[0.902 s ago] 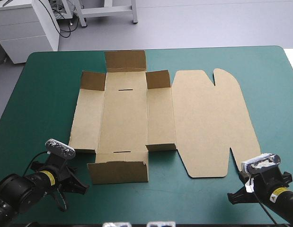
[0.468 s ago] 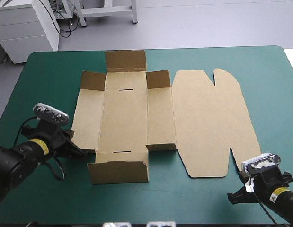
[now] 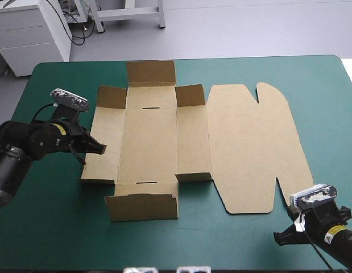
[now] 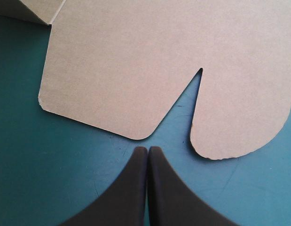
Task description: Fold the box
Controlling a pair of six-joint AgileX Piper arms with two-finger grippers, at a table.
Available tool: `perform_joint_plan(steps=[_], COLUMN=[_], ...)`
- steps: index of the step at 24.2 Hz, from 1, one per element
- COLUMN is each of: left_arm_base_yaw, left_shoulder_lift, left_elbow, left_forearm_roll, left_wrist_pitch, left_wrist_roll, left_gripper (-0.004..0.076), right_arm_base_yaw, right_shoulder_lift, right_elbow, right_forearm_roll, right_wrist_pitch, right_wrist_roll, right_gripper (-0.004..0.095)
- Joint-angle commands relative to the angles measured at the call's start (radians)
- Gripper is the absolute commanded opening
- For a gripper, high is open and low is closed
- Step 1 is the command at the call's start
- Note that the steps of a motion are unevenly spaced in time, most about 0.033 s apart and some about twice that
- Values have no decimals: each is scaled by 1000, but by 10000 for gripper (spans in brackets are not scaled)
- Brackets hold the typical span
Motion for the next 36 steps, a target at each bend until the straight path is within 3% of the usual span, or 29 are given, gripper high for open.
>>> perform_joint_plan(steps=[1, 7, 10, 15, 16, 19, 22, 24, 26, 36], left_arm_base_yaw=[204, 560, 691, 720, 720, 720, 720, 720, 720, 698], left_shoulder_lift=[14, 93, 134, 190, 209, 266, 335, 373, 409, 576], left_elbow=[-36, -36, -36, -36, -36, -36, -34, -32, -32, -32], left_forearm_roll=[-283, -649, -719, -700, -707, -714, -726, -762, -789, -870], left_wrist_pitch=[8, 263, 261, 194, 194, 209, 223, 234, 254, 282], left_wrist_roll=[211, 497, 528, 516, 516, 516, 519, 531, 547, 594], left_gripper=[17, 17, 17, 19, 39, 202, 468, 562, 591, 589], right_arm_base_yaw=[0, 0, 0, 0, 0, 0, 0, 0, 0, 0], right_shoulder_lift=[8, 8, 8, 8, 8, 8, 8, 8, 8, 8], right_elbow=[-27, -27, -27, -27, -27, -27, -27, -25, -19, -13], right_forearm_roll=[-2, -2, -2, -2, -2, -2, -2, -2, -2, -2], right_wrist_pitch=[-54, -50, -50, -51, -51, -51, -51, -51, -55, -57], right_wrist_roll=[-10, -10, -10, -10, -10, -10, -10, -10, -10, -10], right_gripper=[-14, -14, -14, -14, -14, -14, -14, -14, -14, -14])
